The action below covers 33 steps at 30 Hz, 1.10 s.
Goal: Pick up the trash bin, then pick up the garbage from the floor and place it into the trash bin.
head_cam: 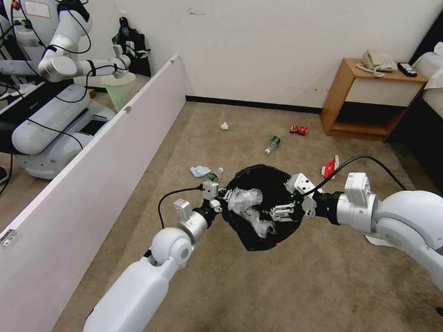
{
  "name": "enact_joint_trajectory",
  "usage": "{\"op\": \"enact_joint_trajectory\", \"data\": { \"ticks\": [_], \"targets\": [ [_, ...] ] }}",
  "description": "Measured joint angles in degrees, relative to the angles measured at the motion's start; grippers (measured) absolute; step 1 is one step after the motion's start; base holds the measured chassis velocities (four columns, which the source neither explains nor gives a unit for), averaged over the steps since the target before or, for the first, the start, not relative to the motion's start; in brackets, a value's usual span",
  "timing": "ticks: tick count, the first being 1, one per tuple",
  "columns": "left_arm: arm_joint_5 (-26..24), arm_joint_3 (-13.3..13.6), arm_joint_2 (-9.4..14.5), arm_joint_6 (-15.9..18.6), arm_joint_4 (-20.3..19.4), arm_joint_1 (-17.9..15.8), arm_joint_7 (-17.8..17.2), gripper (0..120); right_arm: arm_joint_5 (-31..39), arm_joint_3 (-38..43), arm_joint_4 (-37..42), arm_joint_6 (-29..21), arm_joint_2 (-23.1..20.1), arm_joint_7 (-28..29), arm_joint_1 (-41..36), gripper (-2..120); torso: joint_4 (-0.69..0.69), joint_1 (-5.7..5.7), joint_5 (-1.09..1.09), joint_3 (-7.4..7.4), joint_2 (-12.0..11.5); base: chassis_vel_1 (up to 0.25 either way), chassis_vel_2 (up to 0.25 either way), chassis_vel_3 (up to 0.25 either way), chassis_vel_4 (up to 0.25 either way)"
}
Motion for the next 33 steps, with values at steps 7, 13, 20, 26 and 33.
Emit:
{"op": "enact_joint_trajectory", "data": {
  "ticks": [7,13,20,26,33],
  "targets": [
    [-0.14,-0.08,0.14,-0.05,0.14,-0.20,0.09,3,1.13,-0.13,-0.21,-1.03,-0.45,1.01,-0.13,100,0.00,0.00,0.00,0.00,0.00,0.000,0.000,0.000,0.000],
    [-0.17,-0.08,-0.02,-0.22,0.30,-0.24,0.13,3,9.28,-0.21,0.91,-7.06,-0.97,7.45,-0.30,100,0.00,0.00,0.00,0.00,0.00,0.000,0.000,0.000,0.000],
    [-0.15,-0.07,-0.07,-0.27,0.34,-0.22,0.16,3,14.17,-0.77,1.10,-7.90,-0.62,12.74,-0.72,100,0.00,0.00,0.00,0.00,0.00,0.000,0.000,0.000,0.000],
    [-0.15,-0.07,-0.08,-0.27,0.34,-0.23,0.16,3,14.39,-0.46,0.93,-7.90,-0.29,12.90,-0.89,100,0.00,0.00,0.00,0.00,0.00,0.000,0.000,0.000,0.000],
    [0.09,-0.14,-0.19,-0.35,0.25,0.18,0.23,3,37.10,-1.30,1.33,-7.88,1.53,26.45,-0.59,100,-0.01,0.00,0.00,0.00,0.00,0.000,0.000,0.000,0.000]
  ]
}}
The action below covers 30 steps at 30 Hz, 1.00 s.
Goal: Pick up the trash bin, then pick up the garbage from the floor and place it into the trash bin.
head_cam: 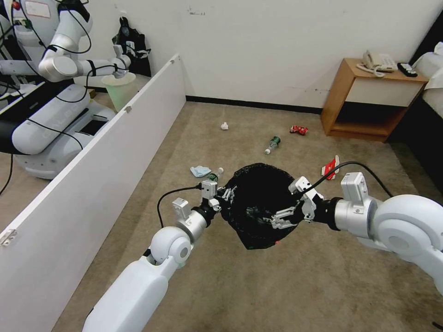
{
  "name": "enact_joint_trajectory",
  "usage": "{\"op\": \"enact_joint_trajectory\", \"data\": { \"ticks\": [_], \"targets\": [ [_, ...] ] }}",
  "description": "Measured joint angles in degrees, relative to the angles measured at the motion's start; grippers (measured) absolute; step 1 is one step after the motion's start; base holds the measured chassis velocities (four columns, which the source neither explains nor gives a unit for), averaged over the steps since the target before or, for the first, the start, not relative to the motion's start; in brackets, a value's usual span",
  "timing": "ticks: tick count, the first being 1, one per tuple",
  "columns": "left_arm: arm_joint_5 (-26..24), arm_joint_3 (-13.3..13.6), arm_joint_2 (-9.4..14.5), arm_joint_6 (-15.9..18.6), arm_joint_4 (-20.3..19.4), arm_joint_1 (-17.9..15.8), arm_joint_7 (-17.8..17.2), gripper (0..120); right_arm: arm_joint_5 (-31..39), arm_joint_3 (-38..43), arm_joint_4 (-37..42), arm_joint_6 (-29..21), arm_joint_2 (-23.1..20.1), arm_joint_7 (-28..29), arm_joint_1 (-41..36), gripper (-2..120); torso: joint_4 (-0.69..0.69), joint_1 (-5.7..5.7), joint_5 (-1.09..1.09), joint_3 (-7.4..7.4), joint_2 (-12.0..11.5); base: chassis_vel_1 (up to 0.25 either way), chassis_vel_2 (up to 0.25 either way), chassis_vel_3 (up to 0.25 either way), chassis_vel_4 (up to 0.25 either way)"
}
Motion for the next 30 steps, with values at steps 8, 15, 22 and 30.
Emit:
{"op": "enact_joint_trajectory", "data": {
  "ticks": [8,15,22,30],
  "targets": [
    [0.23,-0.18,0.07,-0.07,-0.37,0.50,0.05,3,3.48,0.65,-1.48,0.10,1.80,3.63,0.24,100,0.00,0.00,0.00,0.00,0.00,0.000,0.000,0.000,0.000],
    [0.21,-2.47,-0.20,-0.06,-1.81,1.23,-0.05,3,-4.07,3.64,-1.63,1.53,2.43,-2.15,0.40,100,0.00,0.00,0.00,0.00,0.00,0.000,0.000,0.000,0.000],
    [0.47,-6.83,0.39,0.35,-5.66,2.36,-0.64,3,-11.82,6.48,-1.29,6.13,3.81,-6.58,1.66,100,0.01,0.00,-0.01,0.00,0.00,0.000,0.000,0.000,0.000],
    [2.26,-16.84,2.28,0.58,-11.36,3.04,-1.38,3,-26.47,12.72,-2.56,19.01,6.62,-11.60,2.60,100,0.01,0.00,0.00,0.00,0.00,0.000,0.000,0.000,0.000]
  ]
}}
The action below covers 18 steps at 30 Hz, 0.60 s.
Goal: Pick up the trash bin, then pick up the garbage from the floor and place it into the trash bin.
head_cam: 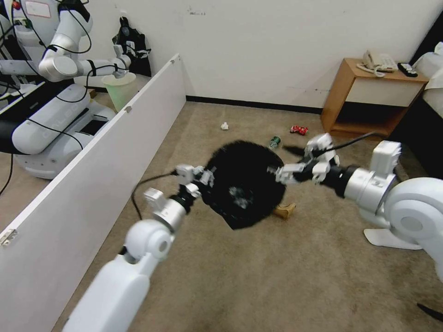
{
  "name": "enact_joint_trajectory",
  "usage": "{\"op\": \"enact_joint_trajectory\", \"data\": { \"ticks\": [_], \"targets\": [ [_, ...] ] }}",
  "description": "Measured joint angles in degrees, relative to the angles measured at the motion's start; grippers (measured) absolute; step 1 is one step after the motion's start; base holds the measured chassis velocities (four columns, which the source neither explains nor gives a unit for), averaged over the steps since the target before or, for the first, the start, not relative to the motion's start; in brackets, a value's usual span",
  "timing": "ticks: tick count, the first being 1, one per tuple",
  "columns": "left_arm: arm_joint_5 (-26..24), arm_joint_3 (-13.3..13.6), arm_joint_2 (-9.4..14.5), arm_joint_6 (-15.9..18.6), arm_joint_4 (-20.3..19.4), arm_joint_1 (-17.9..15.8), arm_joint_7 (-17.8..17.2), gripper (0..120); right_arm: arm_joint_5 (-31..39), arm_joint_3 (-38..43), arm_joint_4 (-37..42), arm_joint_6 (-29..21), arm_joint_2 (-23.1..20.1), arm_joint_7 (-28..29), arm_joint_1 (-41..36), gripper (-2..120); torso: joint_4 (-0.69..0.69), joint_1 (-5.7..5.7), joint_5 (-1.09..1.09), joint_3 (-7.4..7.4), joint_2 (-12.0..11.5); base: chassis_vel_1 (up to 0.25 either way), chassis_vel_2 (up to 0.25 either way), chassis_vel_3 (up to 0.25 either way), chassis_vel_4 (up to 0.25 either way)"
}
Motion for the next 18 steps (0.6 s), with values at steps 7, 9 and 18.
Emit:
{"op": "enact_joint_trajectory", "data": {
  "ticks": [7,9,18],
  "targets": [
    [0.75,-6.44,0.88,0.46,-2.52,0.03,-0.58,3,-8.71,6.75,-1.81,9.02,1.71,0.38,-1.51,100,0.00,0.00,0.00,0.00,0.00,0.000,0.000,0.000,0.000],
    [1.26,-8.85,1.23,0.65,-3.47,-0.02,-0.70,3,-13.71,10.60,-2.75,13.08,2.70,1.61,-3.33,100,-0.01,0.00,0.00,0.00,0.00,0.000,0.000,0.000,0.000],
    [2.70,-11.78,1.29,0.92,-5.04,0.10,-1.13,3,-21.47,18.54,-3.43,16.73,7.15,7.27,-8.81,100,-0.02,0.00,0.01,0.00,0.00,0.000,0.000,0.000,0.000]
  ]
}}
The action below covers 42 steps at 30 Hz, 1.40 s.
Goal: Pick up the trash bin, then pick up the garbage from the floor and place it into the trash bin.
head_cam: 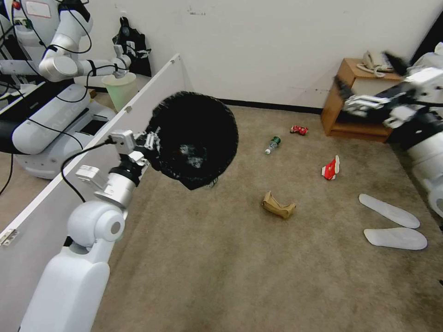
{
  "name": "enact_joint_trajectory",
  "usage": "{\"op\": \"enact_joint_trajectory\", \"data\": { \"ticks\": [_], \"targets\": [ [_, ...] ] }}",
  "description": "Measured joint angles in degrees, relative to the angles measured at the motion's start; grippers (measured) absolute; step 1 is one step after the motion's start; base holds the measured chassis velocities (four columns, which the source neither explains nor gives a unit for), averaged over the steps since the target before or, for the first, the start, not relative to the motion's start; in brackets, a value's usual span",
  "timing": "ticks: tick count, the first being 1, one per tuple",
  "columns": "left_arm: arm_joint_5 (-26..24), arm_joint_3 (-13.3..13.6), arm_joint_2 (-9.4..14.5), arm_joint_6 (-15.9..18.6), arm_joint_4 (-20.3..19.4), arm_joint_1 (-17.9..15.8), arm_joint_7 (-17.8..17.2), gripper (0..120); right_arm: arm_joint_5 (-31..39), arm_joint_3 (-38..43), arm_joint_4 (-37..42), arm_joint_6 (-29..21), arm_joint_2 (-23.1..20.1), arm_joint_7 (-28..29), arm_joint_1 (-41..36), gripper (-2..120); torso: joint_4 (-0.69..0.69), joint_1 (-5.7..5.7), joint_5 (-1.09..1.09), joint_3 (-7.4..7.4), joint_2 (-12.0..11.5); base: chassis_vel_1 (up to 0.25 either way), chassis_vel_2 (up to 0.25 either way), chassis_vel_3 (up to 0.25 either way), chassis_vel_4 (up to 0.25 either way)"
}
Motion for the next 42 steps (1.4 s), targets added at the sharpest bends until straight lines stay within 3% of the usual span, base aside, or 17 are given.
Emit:
{"op": "enact_joint_trajectory", "data": {
  "ticks": [15,29,42],
  "targets": [
    [2.87,-1.76,0.12,0.23,-1.16,0.87,-2.17,3,-3.38,1.44,-3.55,3.10,7.14,15.99,-2.75,100,0.02,0.00,-0.01,0.00,0.00,0.000,0.000,0.000,0.000],
    [2.00,-1.74,-0.24,0.26,-1.76,2.32,-3.77,3,-6.14,0.43,-5.76,7.32,12.17,17.21,-4.41,100,0.02,0.00,0.00,0.00,0.00,0.000,0.000,0.000,0.000],
    [2.03,-2.54,-0.03,0.44,-2.18,2.93,-3.97,3,-6.61,-1.54,-5.93,7.49,13.12,17.04,-3.46,100,0.02,0.00,-0.01,0.00,0.00,0.000,0.000,0.000,0.000]
  ]
}}
